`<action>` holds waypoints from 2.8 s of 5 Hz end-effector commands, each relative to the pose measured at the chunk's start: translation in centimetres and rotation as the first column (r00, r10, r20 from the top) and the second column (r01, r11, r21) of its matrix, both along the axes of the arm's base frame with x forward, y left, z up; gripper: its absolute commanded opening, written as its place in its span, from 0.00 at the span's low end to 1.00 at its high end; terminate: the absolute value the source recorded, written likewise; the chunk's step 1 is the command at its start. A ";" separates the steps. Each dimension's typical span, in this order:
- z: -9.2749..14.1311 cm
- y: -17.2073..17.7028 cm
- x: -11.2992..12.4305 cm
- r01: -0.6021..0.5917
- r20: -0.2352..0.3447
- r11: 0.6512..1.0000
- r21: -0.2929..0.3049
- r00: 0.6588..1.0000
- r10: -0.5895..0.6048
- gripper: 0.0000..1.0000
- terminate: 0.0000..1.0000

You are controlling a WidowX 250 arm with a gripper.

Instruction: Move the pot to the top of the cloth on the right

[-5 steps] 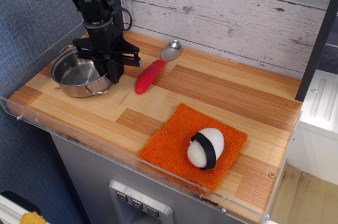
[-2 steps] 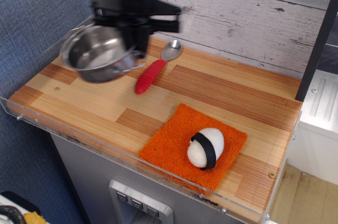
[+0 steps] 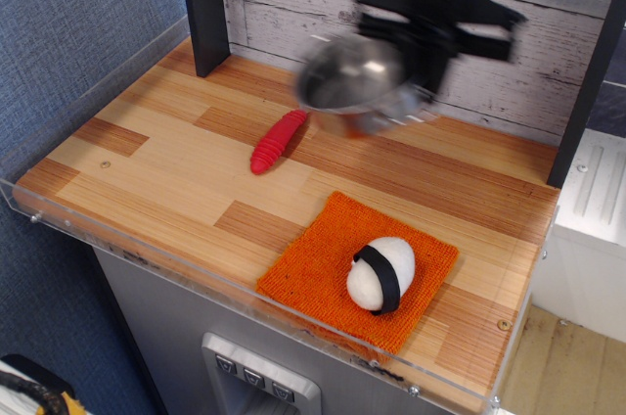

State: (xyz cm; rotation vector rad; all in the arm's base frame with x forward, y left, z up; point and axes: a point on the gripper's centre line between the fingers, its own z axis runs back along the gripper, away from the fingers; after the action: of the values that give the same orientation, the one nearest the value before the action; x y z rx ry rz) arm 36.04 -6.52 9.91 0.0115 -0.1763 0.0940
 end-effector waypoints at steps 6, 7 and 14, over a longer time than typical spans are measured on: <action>-7.0 -2.7 0.6 -0.025 0.038 1.000 0.015 0.999 0.024 0.00 0.00; -5.4 -2.9 0.6 -0.006 0.097 1.000 -0.016 0.995 0.008 1.00 0.00; 5.5 1.6 -11.6 0.113 0.070 0.982 -0.149 0.992 -0.103 1.00 0.00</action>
State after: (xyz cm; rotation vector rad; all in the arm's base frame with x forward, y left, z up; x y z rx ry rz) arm 24.97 -5.48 14.48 -0.1457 -0.2044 -0.0011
